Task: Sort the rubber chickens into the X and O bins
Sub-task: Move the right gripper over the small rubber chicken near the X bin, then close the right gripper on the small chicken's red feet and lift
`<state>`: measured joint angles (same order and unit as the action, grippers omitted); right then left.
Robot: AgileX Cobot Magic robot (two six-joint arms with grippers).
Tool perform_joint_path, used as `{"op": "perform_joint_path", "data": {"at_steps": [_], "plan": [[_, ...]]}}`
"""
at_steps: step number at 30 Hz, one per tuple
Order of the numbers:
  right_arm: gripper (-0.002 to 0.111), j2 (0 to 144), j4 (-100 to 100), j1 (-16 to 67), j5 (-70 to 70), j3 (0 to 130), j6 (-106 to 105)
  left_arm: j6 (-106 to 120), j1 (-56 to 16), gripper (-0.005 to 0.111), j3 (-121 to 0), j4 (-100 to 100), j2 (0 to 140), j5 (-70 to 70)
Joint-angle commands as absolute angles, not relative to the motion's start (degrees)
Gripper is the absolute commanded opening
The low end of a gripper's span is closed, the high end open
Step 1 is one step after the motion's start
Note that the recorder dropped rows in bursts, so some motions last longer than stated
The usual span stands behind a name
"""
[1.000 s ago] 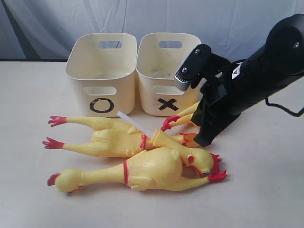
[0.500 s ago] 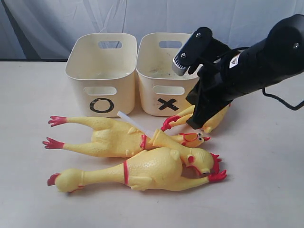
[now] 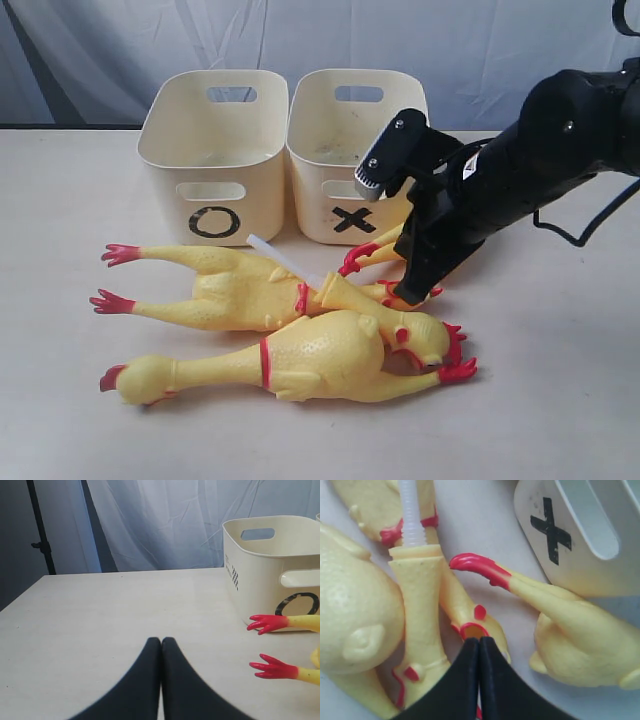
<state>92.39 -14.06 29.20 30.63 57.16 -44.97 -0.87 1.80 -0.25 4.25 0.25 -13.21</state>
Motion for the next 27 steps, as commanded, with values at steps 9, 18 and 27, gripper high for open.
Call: {"op": "perform_joint_path", "data": {"at_steps": [9, 18, 27], "plan": [[-0.001, 92.12, -6.53, 29.42, 32.66, 57.35, -49.64, -1.06, 1.50, 0.000, 0.00, 4.17, 0.00, -12.93], [-0.001, 92.12, -4.19, 29.98, 31.03, 57.35, -60.81, -1.06, 1.50, 0.000, 0.00, 4.17, 0.00, -12.93], [0.001, 92.45, -2.88, 31.99, 24.62, 57.35, -75.03, -1.06, 1.50, 0.000, 0.00, 4.17, 0.00, -12.93]]}}
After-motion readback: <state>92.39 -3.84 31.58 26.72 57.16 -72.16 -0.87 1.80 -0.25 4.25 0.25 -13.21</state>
